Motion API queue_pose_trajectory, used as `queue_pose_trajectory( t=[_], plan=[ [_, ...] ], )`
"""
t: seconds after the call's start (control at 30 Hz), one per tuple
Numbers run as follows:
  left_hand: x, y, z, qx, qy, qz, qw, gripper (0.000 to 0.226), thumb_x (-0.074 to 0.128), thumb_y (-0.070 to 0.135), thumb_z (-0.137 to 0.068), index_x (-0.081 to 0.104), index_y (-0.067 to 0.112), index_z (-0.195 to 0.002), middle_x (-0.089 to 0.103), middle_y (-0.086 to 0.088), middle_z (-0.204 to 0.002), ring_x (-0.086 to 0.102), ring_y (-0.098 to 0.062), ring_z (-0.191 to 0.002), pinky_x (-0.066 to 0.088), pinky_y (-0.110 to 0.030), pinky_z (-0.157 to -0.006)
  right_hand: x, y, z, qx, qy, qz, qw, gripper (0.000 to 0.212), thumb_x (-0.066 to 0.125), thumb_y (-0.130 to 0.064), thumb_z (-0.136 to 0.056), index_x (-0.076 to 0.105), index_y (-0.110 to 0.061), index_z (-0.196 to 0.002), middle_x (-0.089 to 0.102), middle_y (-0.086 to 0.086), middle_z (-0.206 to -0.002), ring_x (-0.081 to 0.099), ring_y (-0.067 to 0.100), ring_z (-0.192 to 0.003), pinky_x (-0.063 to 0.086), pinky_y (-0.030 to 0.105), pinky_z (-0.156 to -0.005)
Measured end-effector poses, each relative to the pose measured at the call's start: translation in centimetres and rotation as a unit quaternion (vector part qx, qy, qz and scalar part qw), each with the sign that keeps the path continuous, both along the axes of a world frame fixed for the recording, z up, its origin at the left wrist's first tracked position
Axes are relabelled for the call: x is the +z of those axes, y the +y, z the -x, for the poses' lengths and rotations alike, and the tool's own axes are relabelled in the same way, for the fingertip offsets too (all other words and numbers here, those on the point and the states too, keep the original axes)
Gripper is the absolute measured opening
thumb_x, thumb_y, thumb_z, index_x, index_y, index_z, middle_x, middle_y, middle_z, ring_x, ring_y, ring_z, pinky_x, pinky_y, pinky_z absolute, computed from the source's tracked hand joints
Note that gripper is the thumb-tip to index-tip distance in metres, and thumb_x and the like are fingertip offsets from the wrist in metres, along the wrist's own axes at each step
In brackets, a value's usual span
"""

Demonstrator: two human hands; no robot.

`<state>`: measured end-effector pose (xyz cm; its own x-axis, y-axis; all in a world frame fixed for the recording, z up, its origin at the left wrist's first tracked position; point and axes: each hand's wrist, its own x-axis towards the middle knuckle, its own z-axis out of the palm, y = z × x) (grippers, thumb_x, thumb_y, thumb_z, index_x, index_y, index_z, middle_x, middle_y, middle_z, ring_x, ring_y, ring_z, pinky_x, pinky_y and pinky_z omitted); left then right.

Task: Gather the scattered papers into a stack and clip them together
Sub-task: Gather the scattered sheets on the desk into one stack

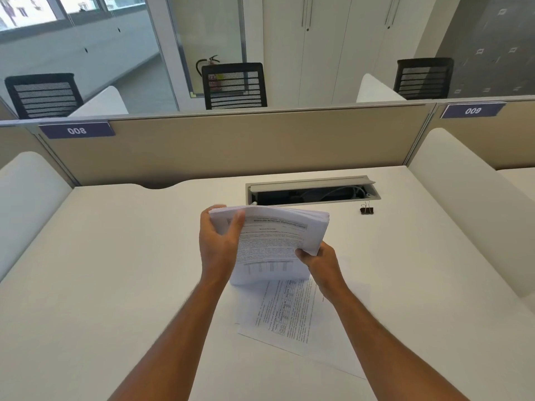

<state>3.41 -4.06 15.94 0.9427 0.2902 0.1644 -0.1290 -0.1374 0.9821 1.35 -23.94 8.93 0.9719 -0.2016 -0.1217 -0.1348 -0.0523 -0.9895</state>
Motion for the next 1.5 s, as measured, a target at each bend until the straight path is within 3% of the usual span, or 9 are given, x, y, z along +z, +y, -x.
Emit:
queue_pose_trajectory(
  t=[0.17, 0.3, 0.47, 0.6, 0.77, 1.0, 1.17, 1.3, 1.5],
  plan=[
    [-6.7, 1.6, 0.6, -0.063, 0.127, -0.059, 0.988, 0.037, 0.068, 0.013, -0.093, 0.054, 0.018, -0.127, 0.066, 0.004, -0.116, 0.064, -0.018, -0.108, 0.057, -0.042, -0.093, -1.2, -0.4, 0.2, 0.025, 0.049, 0.034, 0.998, 0.023, 0.061, -0.015, -0.098, 0.065, -0.026, -0.117, 0.07, 0.001, -0.116, 0.062, 0.021, -0.11, 0.052, 0.039, -0.096],
    [-8.7, 1.6, 1.8, -0.064, 0.163, -0.072, 0.982, 0.033, 0.058, 0.008, -0.098, 0.05, 0.019, -0.128, 0.062, 0.003, -0.122, 0.059, -0.021, -0.113, 0.052, -0.044, -0.099, -2.2, -0.3, 0.5, 0.018, 0.041, 0.053, 0.998, 0.025, 0.057, -0.015, -0.1, 0.065, -0.022, -0.122, 0.07, 0.002, -0.115, 0.063, 0.019, -0.107, 0.051, 0.035, -0.092],
    [-8.8, 1.5, 2.2, -0.075, 0.135, -0.066, 0.986, 0.046, 0.063, 0.006, -0.095, 0.04, 0.019, -0.132, 0.052, 0.012, -0.119, 0.055, -0.003, -0.107, 0.049, -0.025, -0.09, -2.6, -0.1, 0.8, 0.01, 0.016, 0.039, 0.999, 0.026, 0.057, -0.01, -0.099, 0.065, -0.027, -0.117, 0.071, -0.002, -0.11, 0.062, 0.007, -0.104, 0.052, 0.029, -0.088],
    [-9.3, 1.0, 3.1, -0.113, 0.145, -0.066, 0.981, 0.053, 0.065, 0.006, -0.094, 0.03, 0.024, -0.13, 0.047, 0.021, -0.115, 0.053, 0.002, -0.105, 0.049, -0.01, -0.075, -4.0, 0.2, 1.1, 0.017, 0.063, 0.056, 0.996, 0.029, 0.055, -0.003, -0.098, 0.065, -0.02, -0.12, 0.069, 0.002, -0.113, 0.063, 0.021, -0.11, 0.05, 0.034, -0.093],
    [-9.6, 2.6, 2.1, -0.078, 0.125, -0.02, 0.989, 0.037, 0.074, 0.015, -0.09, 0.06, 0.019, -0.123, 0.07, 0.009, -0.114, 0.067, -0.009, -0.103, 0.056, -0.032, -0.087, -4.0, -0.4, 1.2, 0.022, 0.039, 0.055, 0.998, 0.032, 0.053, -0.002, -0.099, 0.067, -0.015, -0.124, 0.072, 0.001, -0.116, 0.064, 0.018, -0.111, 0.052, 0.031, -0.093],
    [-8.5, 5.4, 0.9, -0.122, 0.128, 0.015, 0.984, 0.03, 0.07, 0.009, -0.091, 0.069, 0.015, -0.12, 0.077, 0.0, -0.111, 0.074, -0.019, -0.097, 0.062, -0.037, -0.081, -3.0, -0.2, 0.0, 0.113, 0.054, 0.076, 0.989, 0.031, 0.056, -0.012, -0.098, 0.063, -0.023, -0.125, 0.07, -0.003, -0.12, 0.066, 0.019, -0.11, 0.057, 0.04, -0.094],
    [-9.9, 7.4, 1.1, -0.026, 0.158, 0.021, 0.987, 0.024, 0.068, 0.006, -0.092, 0.071, 0.015, -0.114, 0.076, 0.001, -0.104, 0.073, -0.024, -0.095, 0.06, -0.042, -0.083, -4.5, -2.9, -2.5, 0.132, 0.142, 0.339, 0.921, 0.076, 0.071, -0.003, -0.081, 0.037, -0.02, -0.147, 0.042, 0.008, -0.149, 0.045, 0.026, -0.136, 0.046, 0.038, -0.105],
    [-11.6, 9.3, 1.7, 0.078, 0.202, 0.086, 0.972, 0.028, 0.066, 0.002, -0.091, 0.07, 0.013, -0.116, 0.072, -0.005, -0.104, 0.069, -0.033, -0.1, 0.056, -0.045, -0.089, -5.6, -6.1, -2.8, 0.183, 0.225, 0.475, 0.831, 0.111, 0.084, -0.024, -0.071, 0.015, -0.024, -0.157, 0.013, 0.005, -0.165, 0.015, 0.025, -0.152, 0.03, 0.049, -0.118],
    [-12.8, 10.1, 2.1, 0.122, 0.237, 0.117, 0.957, 0.033, 0.062, 0.0, -0.093, 0.064, 0.009, -0.125, 0.067, -0.008, -0.109, 0.064, -0.036, -0.104, 0.053, -0.05, -0.093, -5.7, -6.6, -3.2, 0.245, 0.236, 0.556, 0.759, 0.125, 0.086, -0.044, -0.062, 0.009, -0.022, -0.158, 0.016, 0.001, -0.163, 0.016, 0.023, -0.15, 0.023, 0.052, -0.118]
  ],
)
